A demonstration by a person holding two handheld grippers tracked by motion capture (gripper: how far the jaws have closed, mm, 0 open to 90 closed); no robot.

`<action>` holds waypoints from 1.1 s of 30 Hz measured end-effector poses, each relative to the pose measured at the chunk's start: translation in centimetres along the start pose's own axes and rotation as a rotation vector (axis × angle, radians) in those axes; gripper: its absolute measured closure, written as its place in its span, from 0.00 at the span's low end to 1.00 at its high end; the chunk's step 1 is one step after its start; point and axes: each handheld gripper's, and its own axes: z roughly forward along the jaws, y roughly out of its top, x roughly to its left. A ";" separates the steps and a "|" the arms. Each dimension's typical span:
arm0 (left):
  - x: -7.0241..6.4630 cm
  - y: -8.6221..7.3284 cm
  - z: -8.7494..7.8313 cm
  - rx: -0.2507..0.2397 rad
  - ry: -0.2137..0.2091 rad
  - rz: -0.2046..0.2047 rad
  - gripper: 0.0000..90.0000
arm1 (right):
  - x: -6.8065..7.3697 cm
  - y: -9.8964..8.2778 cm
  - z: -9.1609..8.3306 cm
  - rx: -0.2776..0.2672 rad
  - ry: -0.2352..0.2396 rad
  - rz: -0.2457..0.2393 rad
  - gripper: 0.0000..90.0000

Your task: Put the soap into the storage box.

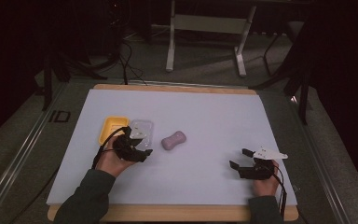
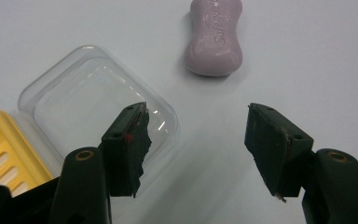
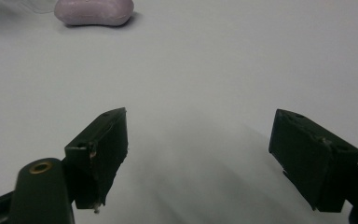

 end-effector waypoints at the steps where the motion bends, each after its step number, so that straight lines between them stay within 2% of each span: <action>1: -0.1 0.2 0.0 0.010 0.004 0.003 0.44 | 0.0 0.0 0.0 -0.001 0.000 0.000 0.21; 3: -0.3 0.6 0.0 0.020 0.009 0.023 0.44 | 0.0 0.0 -0.1 -0.003 0.000 0.000 0.21; 10: -0.1 1.9 0.3 0.033 0.002 0.048 0.44 | 0.0 0.0 -0.1 -0.010 -0.001 0.000 0.21; 15: -0.1 2.7 0.6 0.034 -0.009 0.056 0.44 | 0.1 0.0 -0.1 -0.010 -0.003 -0.003 0.21; 17: -0.1 2.9 0.7 0.040 -0.010 0.063 0.44 | 0.1 0.0 -0.1 -0.011 -0.007 -0.004 0.25; 21: -0.1 3.1 1.1 0.053 -0.017 0.071 0.44 | 0.1 0.0 -0.1 -0.010 -0.006 -0.006 0.26; 29: 0.1 3.9 1.8 0.075 -0.020 0.098 0.44 | 0.1 0.0 -0.1 -0.012 -0.010 -0.005 0.24; 33: 0.2 4.4 1.8 0.073 -0.020 0.094 0.44 | 0.1 0.0 -0.1 -0.014 -0.011 -0.005 0.22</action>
